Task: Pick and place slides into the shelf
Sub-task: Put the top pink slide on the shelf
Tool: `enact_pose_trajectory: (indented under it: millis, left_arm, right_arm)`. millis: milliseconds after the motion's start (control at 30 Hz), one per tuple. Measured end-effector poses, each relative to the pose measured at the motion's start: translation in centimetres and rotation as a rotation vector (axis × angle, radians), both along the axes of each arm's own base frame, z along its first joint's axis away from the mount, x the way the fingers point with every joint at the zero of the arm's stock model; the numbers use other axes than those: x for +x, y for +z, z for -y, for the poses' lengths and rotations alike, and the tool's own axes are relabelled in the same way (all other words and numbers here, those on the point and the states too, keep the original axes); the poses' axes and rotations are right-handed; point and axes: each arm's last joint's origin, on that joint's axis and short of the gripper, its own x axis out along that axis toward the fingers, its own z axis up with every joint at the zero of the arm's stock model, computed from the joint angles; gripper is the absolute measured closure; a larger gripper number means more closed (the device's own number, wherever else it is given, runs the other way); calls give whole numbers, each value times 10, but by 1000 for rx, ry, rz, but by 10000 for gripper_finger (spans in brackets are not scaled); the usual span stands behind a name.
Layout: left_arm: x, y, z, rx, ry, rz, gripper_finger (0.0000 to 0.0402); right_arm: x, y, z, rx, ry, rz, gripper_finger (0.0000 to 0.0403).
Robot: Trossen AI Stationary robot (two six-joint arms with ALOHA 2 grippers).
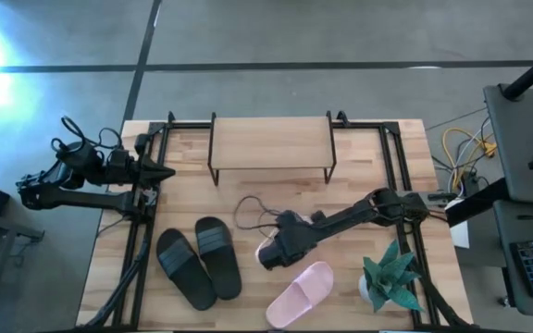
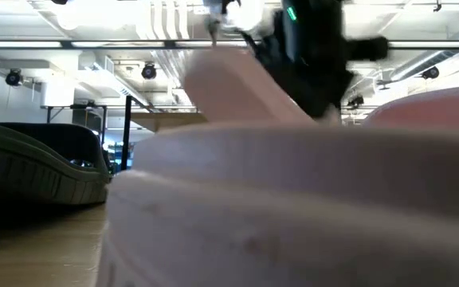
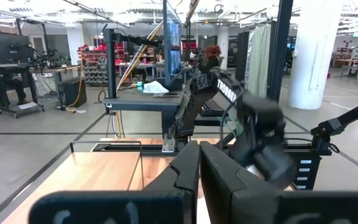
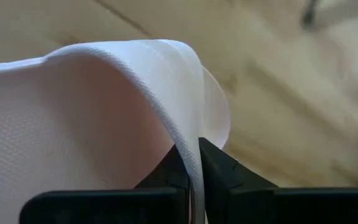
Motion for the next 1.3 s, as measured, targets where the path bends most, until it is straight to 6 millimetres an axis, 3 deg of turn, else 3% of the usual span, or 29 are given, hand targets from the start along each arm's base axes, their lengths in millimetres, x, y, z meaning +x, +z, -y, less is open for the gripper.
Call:
enact_pose_trajectory:
  millis: [267,467,800,1000,1300]
  left_arm:
    - [0,0,0,0,-1,0,402]
    - [0,0,0,0,0,0,402]
    - [0,0,0,0,0,0,402]
    - [0,0,0,0,0,0,402]
    - [0,0,0,0,0,0,402]
  right_arm:
    - [14,87,-17,-311,471,202,390]
    - [15,119,15,-534,565,171,390]
    - [47,132,119,-605,600,5,390]
    - [54,134,183,-618,567,-51,390]
    - [59,127,235,-564,622,-55,390]
